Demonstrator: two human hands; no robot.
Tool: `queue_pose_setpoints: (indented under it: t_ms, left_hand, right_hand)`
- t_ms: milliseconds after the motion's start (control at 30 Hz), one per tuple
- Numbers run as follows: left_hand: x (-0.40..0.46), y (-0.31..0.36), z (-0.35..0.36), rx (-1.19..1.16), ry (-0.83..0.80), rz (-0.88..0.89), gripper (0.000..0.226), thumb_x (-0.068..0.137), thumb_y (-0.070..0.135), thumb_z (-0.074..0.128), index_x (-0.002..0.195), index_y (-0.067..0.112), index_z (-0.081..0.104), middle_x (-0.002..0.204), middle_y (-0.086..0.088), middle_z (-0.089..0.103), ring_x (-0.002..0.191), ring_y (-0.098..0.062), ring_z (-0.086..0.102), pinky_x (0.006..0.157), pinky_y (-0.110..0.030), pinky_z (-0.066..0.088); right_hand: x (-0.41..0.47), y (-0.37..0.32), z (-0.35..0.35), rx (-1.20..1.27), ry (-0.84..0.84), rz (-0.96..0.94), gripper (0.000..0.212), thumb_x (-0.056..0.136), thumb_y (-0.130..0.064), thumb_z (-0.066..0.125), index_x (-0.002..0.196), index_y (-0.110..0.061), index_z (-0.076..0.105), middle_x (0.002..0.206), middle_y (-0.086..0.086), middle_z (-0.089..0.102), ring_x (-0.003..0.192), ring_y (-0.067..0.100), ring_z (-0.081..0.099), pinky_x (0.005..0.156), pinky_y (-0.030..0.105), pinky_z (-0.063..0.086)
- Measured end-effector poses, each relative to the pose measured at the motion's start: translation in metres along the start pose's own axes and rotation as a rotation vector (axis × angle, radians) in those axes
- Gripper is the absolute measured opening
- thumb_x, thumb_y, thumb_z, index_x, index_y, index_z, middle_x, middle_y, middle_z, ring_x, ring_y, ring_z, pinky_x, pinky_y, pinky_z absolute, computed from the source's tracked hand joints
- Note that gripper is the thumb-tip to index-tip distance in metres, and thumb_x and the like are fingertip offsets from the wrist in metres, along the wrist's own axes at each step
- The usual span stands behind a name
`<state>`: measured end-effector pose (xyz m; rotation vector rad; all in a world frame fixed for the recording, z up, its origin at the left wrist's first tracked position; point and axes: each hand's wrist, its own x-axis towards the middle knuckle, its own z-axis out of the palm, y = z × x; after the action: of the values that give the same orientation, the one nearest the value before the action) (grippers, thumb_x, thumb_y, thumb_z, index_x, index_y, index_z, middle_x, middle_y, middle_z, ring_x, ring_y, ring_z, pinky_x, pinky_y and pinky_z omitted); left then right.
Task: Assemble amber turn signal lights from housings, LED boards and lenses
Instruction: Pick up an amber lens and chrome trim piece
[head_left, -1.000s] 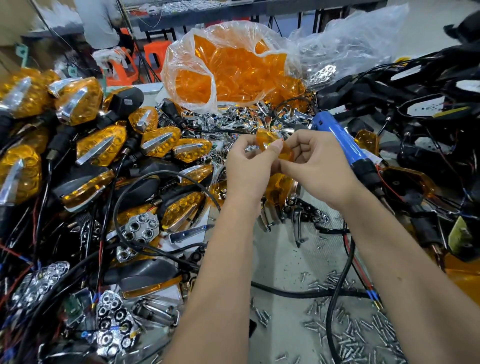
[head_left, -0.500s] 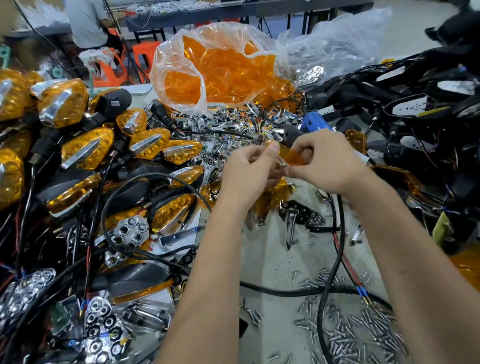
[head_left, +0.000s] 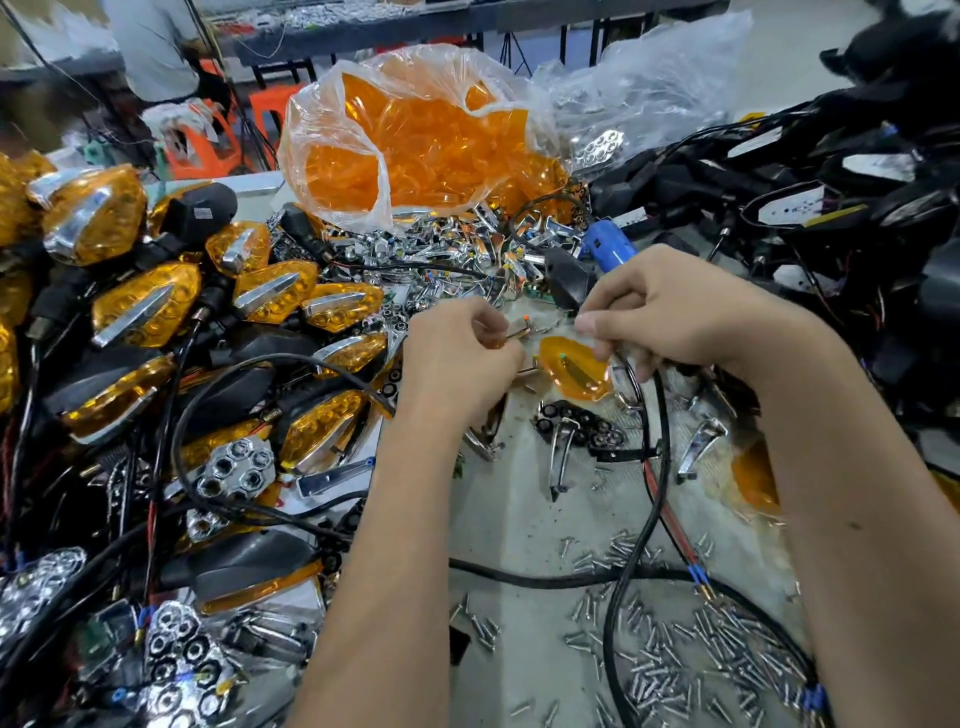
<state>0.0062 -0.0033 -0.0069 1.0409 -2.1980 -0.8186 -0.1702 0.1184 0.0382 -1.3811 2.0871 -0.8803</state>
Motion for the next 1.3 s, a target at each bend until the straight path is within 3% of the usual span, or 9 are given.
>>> queue_pose_setpoints:
  t_ms: [167,333,500,600,733,900,1000,1167,1300]
  left_hand:
    - [0.001,-0.002,-0.002,-0.045,0.040,-0.007,0.012,0.084,0.023,0.071,0.095,0.023,0.075,0.086,0.015,0.069,0.082,0.004,0.064,0.069,-0.013,0.049]
    - [0.000,-0.002,0.002,-0.016,0.018,0.002,0.011,0.084,0.022,0.069,0.092,0.025,0.075,0.086,0.011,0.071,0.081,-0.003,0.066,0.069,-0.018,0.051]
    - [-0.001,0.005,0.003,0.003,0.074,0.044,0.007,0.086,0.022,0.070,0.090,0.026,0.076,0.084,0.015,0.070,0.081,-0.002,0.066,0.076,-0.027,0.056]
    - [-0.004,0.022,0.009,0.007,0.116,0.111,0.008,0.086,0.019,0.069,0.087,0.023,0.076,0.081,0.017,0.069,0.080,-0.003,0.066,0.079,-0.033,0.057]
    - [-0.004,0.056,0.033,-0.026,0.054,0.204,0.010,0.085,0.015,0.068,0.084,0.021,0.075,0.081,0.011,0.070,0.079,-0.009,0.065,0.079,-0.035,0.056]
    - [0.014,0.102,0.073,-0.010,-0.069,0.276,0.015,0.086,0.013,0.062,0.085,0.020,0.074,0.085,0.010,0.069,0.087,-0.012,0.063,0.080,-0.032,0.051]
    - [0.032,0.119,0.096,0.142,-0.159,0.339,0.021,0.090,0.018,0.057,0.104,0.019,0.073,0.109,0.000,0.071,0.112,-0.027,0.059,0.099,-0.040,0.046]
    - [0.044,0.124,0.126,0.458,-0.313,0.465,0.027,0.095,0.027,0.055,0.116,0.014,0.067,0.123,-0.009,0.064,0.123,-0.034,0.051,0.099,-0.043,0.041]
    - [0.047,0.123,0.132,0.490,-0.346,0.429,0.037,0.088,0.028,0.060,0.125,0.026,0.067,0.125,-0.005,0.058,0.127,-0.033,0.044,0.105,-0.048,0.032]
  right_hand:
    - [0.004,0.001,0.006,-0.170,-0.007,-0.017,0.006,0.090,-0.028,0.079,0.094,-0.028,0.075,0.077,-0.005,0.073,0.052,0.007,0.066,0.050,0.021,0.053]
    - [0.003,-0.008,0.015,-0.253,-0.157,-0.010,0.009,0.087,-0.027,0.082,0.093,-0.026,0.076,0.079,-0.003,0.076,0.067,0.020,0.074,0.059,0.029,0.060]
    - [-0.002,-0.009,0.005,-0.229,-0.063,-0.014,0.003,0.090,-0.030,0.080,0.090,-0.029,0.077,0.072,-0.005,0.073,0.059,0.004,0.066,0.060,0.024,0.054]
    - [-0.005,0.001,-0.012,-0.168,0.200,0.058,0.006,0.092,-0.023,0.075,0.086,-0.024,0.078,0.075,-0.003,0.073,0.067,0.011,0.066,0.064,0.028,0.053]
    - [-0.017,0.028,-0.049,-0.221,0.736,0.267,0.014,0.089,-0.013,0.067,0.092,-0.020,0.079,0.099,0.009,0.077,0.097,0.031,0.070,0.091,0.036,0.057]
    - [-0.021,0.053,-0.052,-0.474,0.392,0.536,0.043,0.092,-0.010,0.060,0.133,-0.019,0.064,0.130,0.021,0.064,0.124,0.044,0.052,0.103,0.044,0.045]
    - [-0.016,0.056,-0.049,-0.487,0.327,0.557,0.057,0.095,-0.009,0.056,0.150,-0.020,0.046,0.139,0.018,0.058,0.132,0.042,0.047,0.108,0.044,0.041]
    - [-0.017,0.065,-0.054,-0.405,0.378,0.552,0.027,0.090,-0.015,0.064,0.116,-0.010,0.069,0.125,0.021,0.062,0.112,0.041,0.059,0.090,0.039,0.051]
    - [-0.016,0.070,-0.053,-0.525,0.333,0.556,0.025,0.097,-0.031,0.061,0.113,-0.014,0.069,0.126,0.018,0.061,0.127,0.039,0.047,0.109,0.042,0.033]
